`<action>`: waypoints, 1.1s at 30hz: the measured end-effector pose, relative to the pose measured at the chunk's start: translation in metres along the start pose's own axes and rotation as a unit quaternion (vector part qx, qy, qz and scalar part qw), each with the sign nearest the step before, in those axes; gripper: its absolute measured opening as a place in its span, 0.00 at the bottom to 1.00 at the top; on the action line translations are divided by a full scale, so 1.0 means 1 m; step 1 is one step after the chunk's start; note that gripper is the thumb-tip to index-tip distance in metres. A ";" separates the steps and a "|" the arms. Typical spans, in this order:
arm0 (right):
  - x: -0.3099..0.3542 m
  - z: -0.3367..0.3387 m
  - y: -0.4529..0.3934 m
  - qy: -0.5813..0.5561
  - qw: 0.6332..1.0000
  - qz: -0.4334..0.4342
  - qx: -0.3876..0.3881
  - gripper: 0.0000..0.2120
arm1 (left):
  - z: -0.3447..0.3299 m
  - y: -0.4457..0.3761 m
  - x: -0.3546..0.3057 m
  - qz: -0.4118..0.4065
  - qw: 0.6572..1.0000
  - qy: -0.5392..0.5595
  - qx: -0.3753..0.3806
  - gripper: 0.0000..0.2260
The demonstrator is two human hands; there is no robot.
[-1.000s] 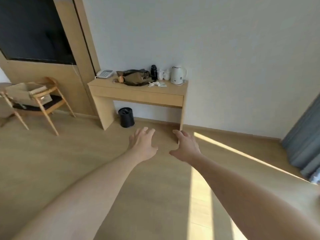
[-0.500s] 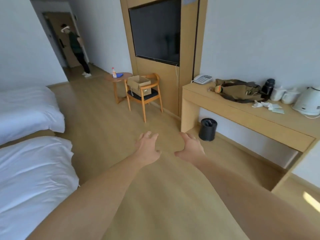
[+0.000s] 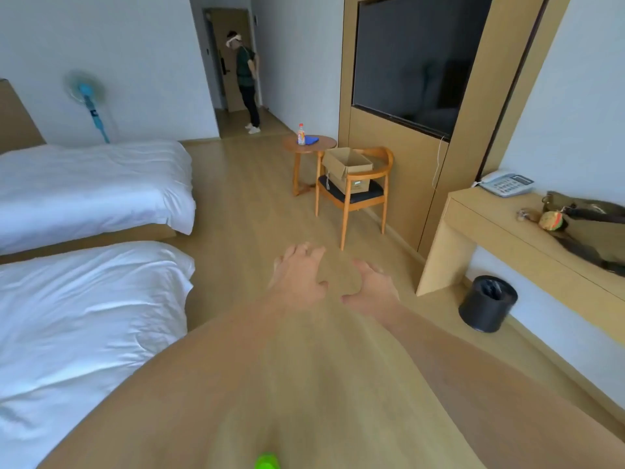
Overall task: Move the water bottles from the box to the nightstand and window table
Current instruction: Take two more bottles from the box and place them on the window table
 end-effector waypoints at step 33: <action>0.109 0.000 -0.657 0.003 1.000 0.020 -0.013 0.43 | 0.044 -0.627 0.235 -0.024 0.998 -0.058 0.013 0.35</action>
Point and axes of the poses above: each hand's wrist, its own y-axis away from the middle knuckle, its own z-axis out of the back of the hand, x = y × z, the point moved 6 cm from there along -y, towards the middle knuckle, and after that the axes turned 7 degrees about y, right-handed, at the moved point
